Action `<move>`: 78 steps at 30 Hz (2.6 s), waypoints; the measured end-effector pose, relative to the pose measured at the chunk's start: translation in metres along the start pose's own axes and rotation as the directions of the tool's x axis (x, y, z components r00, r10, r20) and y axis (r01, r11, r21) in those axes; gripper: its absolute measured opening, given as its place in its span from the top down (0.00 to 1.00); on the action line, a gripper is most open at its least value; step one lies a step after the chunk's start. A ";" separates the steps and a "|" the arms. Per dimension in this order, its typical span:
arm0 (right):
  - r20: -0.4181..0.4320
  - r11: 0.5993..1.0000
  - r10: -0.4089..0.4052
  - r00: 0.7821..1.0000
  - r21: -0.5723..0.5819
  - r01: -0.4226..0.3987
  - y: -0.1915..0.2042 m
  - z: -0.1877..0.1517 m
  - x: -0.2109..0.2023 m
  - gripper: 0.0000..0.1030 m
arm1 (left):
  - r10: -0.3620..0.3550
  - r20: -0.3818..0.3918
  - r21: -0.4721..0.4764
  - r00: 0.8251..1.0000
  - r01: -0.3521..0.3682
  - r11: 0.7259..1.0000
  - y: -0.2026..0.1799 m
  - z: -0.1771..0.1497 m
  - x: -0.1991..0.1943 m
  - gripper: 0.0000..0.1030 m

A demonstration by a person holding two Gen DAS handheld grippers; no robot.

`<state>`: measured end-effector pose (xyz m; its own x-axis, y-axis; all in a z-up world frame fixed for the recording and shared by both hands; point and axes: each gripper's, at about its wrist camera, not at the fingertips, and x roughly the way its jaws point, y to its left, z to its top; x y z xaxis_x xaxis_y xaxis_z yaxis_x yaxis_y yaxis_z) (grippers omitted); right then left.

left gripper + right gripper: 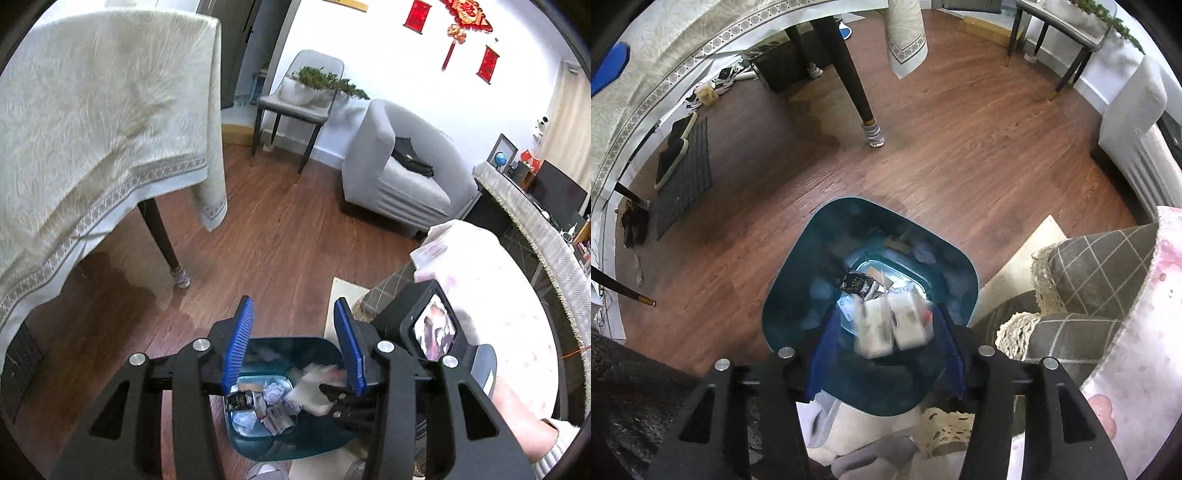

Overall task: Collect trash
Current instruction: 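Open the left gripper to drop the packet while the right gripper drops the card box into the bin, then move both tools back over the table toward the clear lid and white cap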

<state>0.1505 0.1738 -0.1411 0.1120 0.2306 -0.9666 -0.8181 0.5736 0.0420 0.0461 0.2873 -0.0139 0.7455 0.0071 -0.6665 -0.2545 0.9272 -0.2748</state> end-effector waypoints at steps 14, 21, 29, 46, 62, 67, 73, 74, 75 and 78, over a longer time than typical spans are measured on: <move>0.213 0.990 0.138 0.967 0.009 -0.143 -0.015 -0.012 -0.084 0.51 | -0.055 0.091 0.047 0.994 0.051 0.998 -0.047 0.024 -0.023 0.48; 0.327 0.986 0.128 0.936 0.056 -0.154 -0.044 -0.022 -0.125 0.53 | -0.085 0.129 0.075 0.988 0.076 0.994 -0.072 0.030 -0.028 0.42; 0.387 0.984 0.071 0.919 0.123 -0.128 -0.087 -0.047 -0.147 0.53 | -0.122 0.117 0.123 0.986 0.107 0.987 -0.108 0.031 -0.018 0.40; 0.436 0.959 -0.074 0.897 0.277 -0.056 -0.158 -0.108 -0.170 0.53 | -0.172 0.047 0.196 0.984 0.160 0.967 -0.169 0.019 0.019 0.29; 0.392 0.901 -0.267 0.880 0.427 0.084 -0.226 -0.173 -0.185 0.48 | -0.227 -0.047 0.206 0.973 0.232 0.951 -0.222 0.014 0.070 0.26; 0.365 0.890 -0.279 0.888 0.445 0.097 -0.236 -0.179 -0.177 0.48 | -0.236 -0.069 0.229 0.969 0.245 0.942 -0.240 0.010 0.081 0.24; 0.361 0.898 -0.254 0.897 0.432 0.081 -0.240 -0.179 -0.166 0.48 | -0.243 -0.077 0.269 0.967 0.255 0.929 -0.265 0.006 0.087 0.21; 0.357 0.900 -0.260 0.897 0.426 0.091 -0.239 -0.177 -0.165 0.48 | -0.242 -0.080 0.272 0.967 0.255 0.928 -0.268 0.005 0.088 0.21; 0.354 0.902 -0.265 0.897 0.420 0.101 -0.238 -0.176 -0.164 0.48 | -0.244 -0.085 0.274 0.966 0.258 0.926 -0.271 0.005 0.090 0.21; 0.354 0.903 -0.279 0.893 0.412 0.119 -0.237 -0.175 -0.165 0.61 | -0.249 -0.090 0.278 0.964 0.265 0.923 -0.278 0.003 0.093 0.20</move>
<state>0.2275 -0.1381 -0.0363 0.5277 0.3242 -0.7851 -0.4935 0.8693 0.0273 0.1879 0.0311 0.0028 0.7268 -0.2582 -0.6364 0.1339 0.9621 -0.2374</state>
